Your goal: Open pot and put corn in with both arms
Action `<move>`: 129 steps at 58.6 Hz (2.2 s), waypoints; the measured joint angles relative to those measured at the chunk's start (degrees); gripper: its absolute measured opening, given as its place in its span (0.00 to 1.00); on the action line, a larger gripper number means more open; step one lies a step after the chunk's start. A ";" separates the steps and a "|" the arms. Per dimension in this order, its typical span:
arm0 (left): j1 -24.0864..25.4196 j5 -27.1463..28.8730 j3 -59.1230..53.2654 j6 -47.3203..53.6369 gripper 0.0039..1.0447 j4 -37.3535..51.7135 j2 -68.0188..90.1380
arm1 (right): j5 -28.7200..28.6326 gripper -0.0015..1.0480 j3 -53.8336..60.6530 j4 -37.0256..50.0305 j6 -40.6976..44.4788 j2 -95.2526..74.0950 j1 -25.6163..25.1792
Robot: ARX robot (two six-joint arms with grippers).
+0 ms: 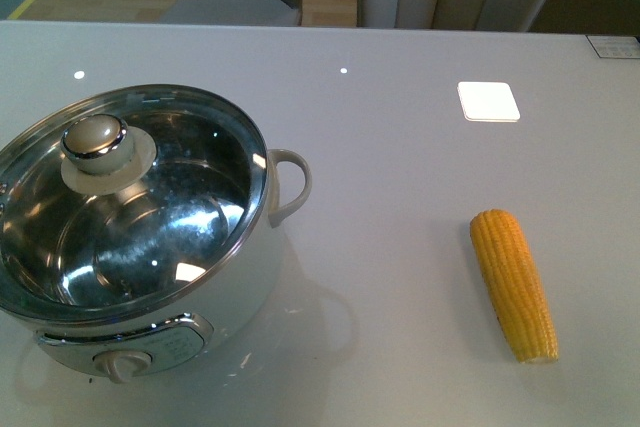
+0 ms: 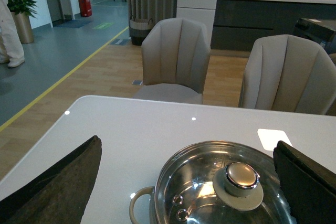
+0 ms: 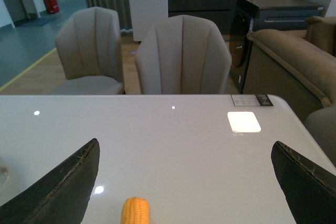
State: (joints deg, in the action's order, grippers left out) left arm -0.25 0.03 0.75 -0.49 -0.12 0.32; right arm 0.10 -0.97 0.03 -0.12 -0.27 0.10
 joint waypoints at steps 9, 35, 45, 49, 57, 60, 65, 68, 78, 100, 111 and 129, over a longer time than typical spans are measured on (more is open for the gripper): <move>0.00 0.00 0.00 0.00 0.93 0.00 0.00 | 0.00 0.92 0.00 0.00 0.00 0.00 0.00; 0.00 0.00 0.00 0.00 0.93 0.00 0.00 | 0.00 0.92 0.00 0.00 0.00 0.00 0.00; -0.02 -2.45 2.19 -0.83 0.93 -6.14 2.51 | 0.04 0.92 0.00 0.00 0.00 0.00 0.00; -2.21 -2.60 6.58 -1.75 0.93 -15.93 9.90 | -0.04 0.92 0.00 0.00 0.00 0.00 0.00; -7.72 -0.46 8.66 -2.08 0.93 -12.72 19.39 | 0.00 0.92 0.00 0.00 0.00 0.00 0.00; -9.29 0.20 9.55 -1.95 0.93 -9.33 22.69 | -0.02 0.92 0.00 0.00 0.00 0.00 0.00; -12.15 0.87 11.30 -1.64 0.93 -1.49 30.56 | 0.00 0.92 0.00 0.00 0.00 0.00 0.00; -13.70 0.87 12.20 -1.38 0.93 3.85 36.37 | -0.02 0.92 0.00 0.00 0.00 0.00 0.00; -17.03 1.18 14.86 -1.27 0.93 20.02 57.07 | 0.00 0.92 0.00 0.00 0.00 0.00 0.00; -18.40 4.98 19.17 -0.11 0.93 41.13 90.44 | 0.00 0.92 0.00 0.00 0.00 0.00 0.00; -16.55 6.84 20.92 -0.17 0.93 45.79 99.01 | 0.00 0.92 0.00 0.00 0.00 0.00 0.00; -15.76 7.21 23.21 -1.49 0.93 50.31 104.63 | 0.00 0.92 0.00 0.00 0.00 0.00 0.00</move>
State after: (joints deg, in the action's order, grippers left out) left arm -16.01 7.25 23.97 -1.98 50.19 104.95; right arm 0.10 -0.97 0.03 -0.12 -0.27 0.10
